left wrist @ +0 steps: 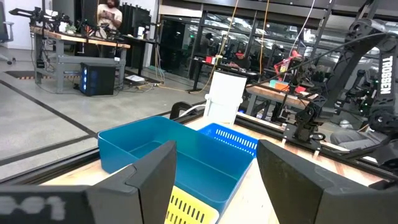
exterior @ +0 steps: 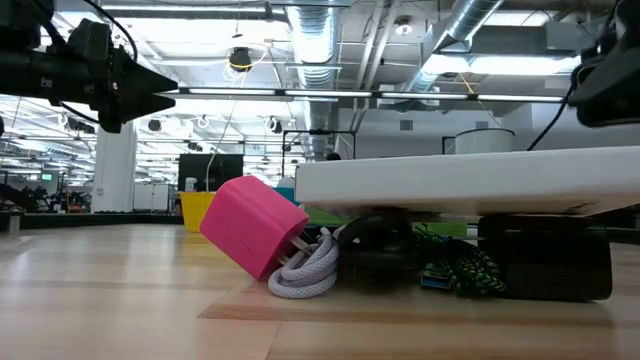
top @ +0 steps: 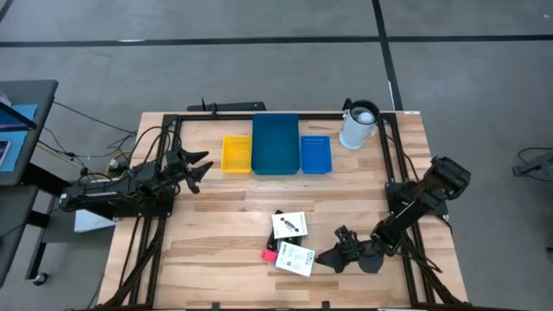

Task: Pick and place items into bin
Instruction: Put the bottom white box into the dark blue bin

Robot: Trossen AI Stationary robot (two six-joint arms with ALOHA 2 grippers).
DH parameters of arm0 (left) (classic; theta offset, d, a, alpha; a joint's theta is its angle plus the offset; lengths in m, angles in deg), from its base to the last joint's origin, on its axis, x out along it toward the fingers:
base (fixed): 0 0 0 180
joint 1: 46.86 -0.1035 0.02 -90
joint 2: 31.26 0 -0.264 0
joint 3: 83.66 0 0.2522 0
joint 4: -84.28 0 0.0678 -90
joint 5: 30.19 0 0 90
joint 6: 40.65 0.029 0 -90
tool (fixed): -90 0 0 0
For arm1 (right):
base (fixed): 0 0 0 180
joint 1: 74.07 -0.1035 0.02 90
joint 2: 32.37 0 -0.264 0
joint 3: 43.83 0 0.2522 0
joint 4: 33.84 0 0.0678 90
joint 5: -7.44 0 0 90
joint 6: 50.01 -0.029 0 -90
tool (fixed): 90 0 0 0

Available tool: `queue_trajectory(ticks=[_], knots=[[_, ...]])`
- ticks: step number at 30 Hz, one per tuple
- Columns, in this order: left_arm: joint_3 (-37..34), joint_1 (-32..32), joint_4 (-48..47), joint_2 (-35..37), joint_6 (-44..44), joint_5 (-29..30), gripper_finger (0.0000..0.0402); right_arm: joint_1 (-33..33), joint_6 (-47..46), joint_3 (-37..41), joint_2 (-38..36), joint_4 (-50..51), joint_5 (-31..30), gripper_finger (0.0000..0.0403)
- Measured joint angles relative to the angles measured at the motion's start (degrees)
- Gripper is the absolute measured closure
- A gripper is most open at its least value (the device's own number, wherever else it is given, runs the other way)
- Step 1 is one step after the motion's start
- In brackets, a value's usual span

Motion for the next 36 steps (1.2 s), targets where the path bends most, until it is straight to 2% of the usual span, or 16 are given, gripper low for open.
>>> queue_trajectory(ticks=[11,36], knots=[[0.0,0.0,0.0,0.0,0.0,0.0,0.0189,2.3,-1.4,0.0,-0.2,3.5,4.9,0.0177],[0.0,0.0,0.0,0.0,0.0,0.0,0.0189,7.2,-0.8,-0.1,-0.2,3.7,10.2,0.0177]])
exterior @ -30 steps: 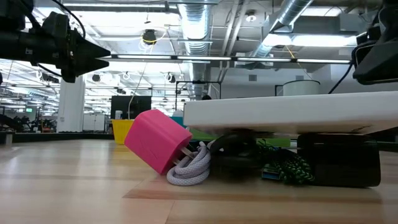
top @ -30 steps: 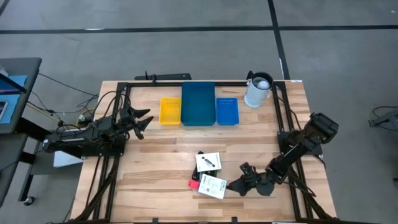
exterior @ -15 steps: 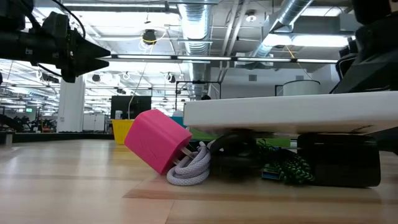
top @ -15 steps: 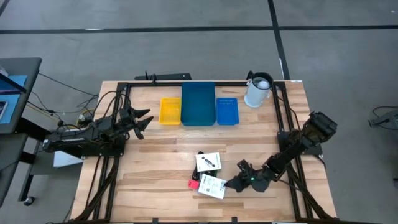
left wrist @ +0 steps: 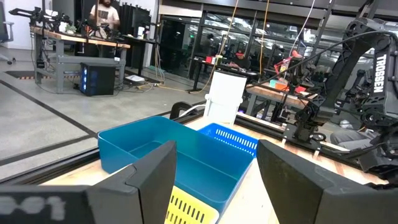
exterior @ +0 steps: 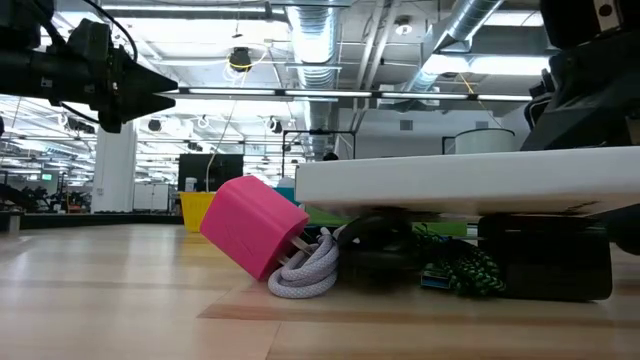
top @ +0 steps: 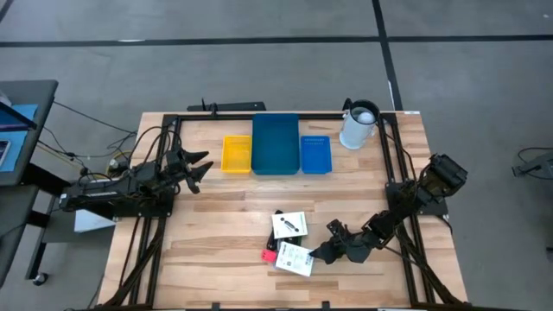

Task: Pick and place items into bin
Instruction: Put the bottom white box into the dark blue bin

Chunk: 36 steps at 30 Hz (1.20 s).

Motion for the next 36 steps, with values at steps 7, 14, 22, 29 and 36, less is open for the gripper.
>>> queue_trajectory(ticks=[7,14,22,29,36], knots=[[0.0,0.0,0.0,0.0,0.0,0.0,0.0189,0.6,1.6,-2.0,0.0,0.8,0.9,0.0177],[0.0,0.0,0.0,0.0,0.0,0.0,0.0189,1.8,2.1,-2.7,0.0,3.2,3.2,0.0177],[0.0,0.0,0.0,0.0,0.0,0.0,0.0189,2.6,2.1,-2.7,0.0,5.0,4.7,0.0206],[0.0,0.0,0.0,0.0,0.0,0.0,0.0189,2.6,2.9,-2.7,0.0,5.1,4.9,0.0247],[0.0,0.0,0.0,0.0,0.0,0.0,0.0189,2.6,3.1,-2.7,0.0,5.0,4.9,0.0272]])
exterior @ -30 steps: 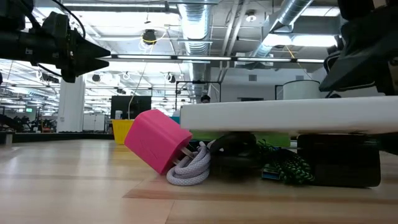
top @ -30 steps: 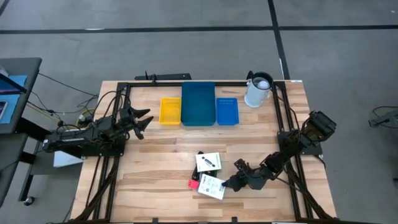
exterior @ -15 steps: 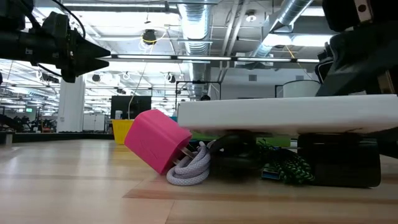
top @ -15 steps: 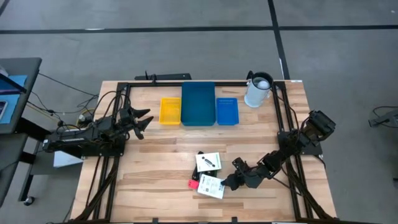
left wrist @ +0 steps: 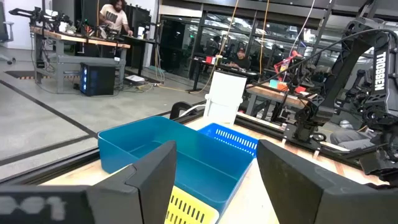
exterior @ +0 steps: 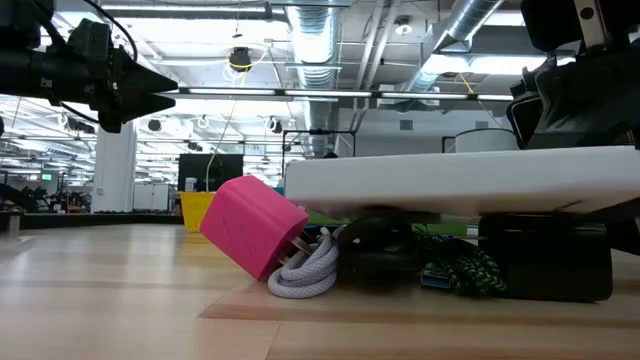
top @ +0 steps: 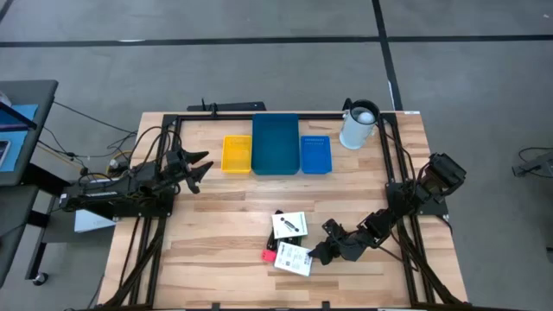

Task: Pick and place items into bin
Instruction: Put the bottom white box into the dark blue bin

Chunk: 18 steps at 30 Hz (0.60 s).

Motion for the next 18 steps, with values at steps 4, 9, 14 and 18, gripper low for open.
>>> queue_trajectory(ticks=[4,9,14,18], knots=[[0.0,0.0,0.0,0.0,0.0,0.0,0.0189,0.0,0.1,0.0,0.0,0.0,0.0,0.0276],[0.0,0.0,0.0,0.0,0.0,0.0,0.0189,0.0,0.1,0.0,0.0,0.0,-0.1,0.0276],[0.0,0.0,0.0,0.0,0.0,0.0,0.0189,0.0,0.1,0.0,0.0,0.0,-0.2,0.0277],[0.0,0.0,0.0,0.0,0.0,0.0,0.0189,0.0,0.0,0.0,0.0,0.0,-0.2,0.0289]])
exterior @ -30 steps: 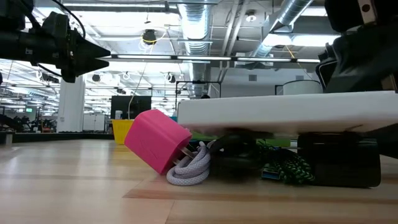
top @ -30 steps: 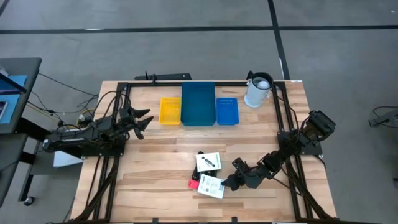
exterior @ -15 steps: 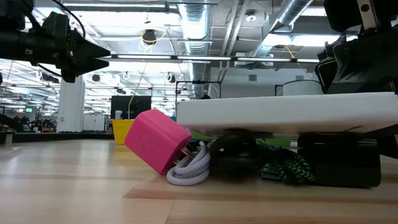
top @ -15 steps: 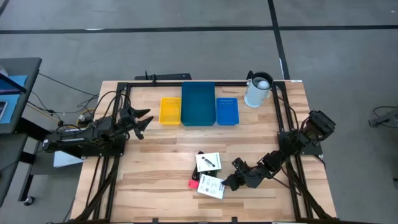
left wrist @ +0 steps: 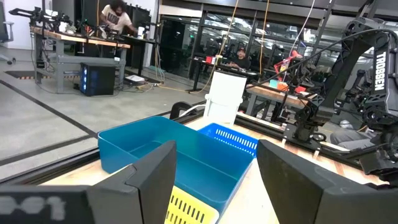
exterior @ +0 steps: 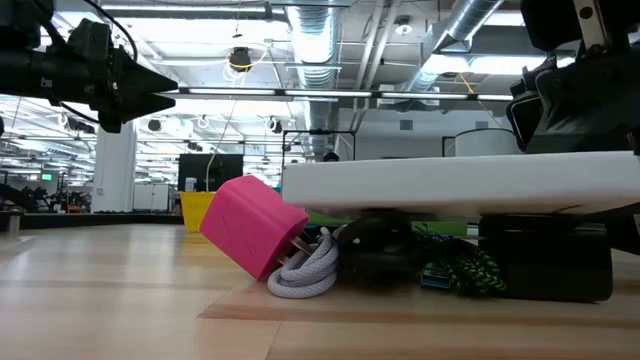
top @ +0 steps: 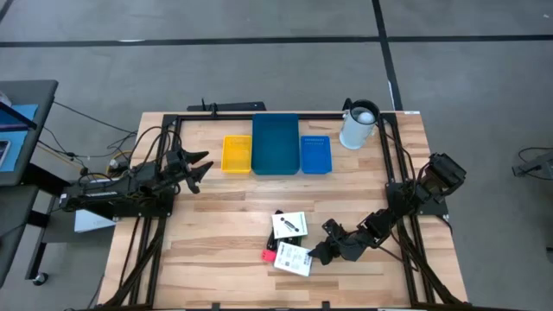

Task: Pick and place items into bin
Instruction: Put the bottom white box into the dark blue bin

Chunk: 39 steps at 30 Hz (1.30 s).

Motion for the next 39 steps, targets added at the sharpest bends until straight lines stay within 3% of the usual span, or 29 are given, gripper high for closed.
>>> queue_trajectory(ticks=[11,39], knots=[[0.0,0.0,0.0,0.0,0.0,0.0,0.0189,0.0,0.0,0.0,0.0,-0.2,0.0,0.0329],[0.0,0.0,0.0,0.0,0.0,0.0,0.0189,-0.1,0.0,0.0,0.0,-1.6,1.9,0.0333]])
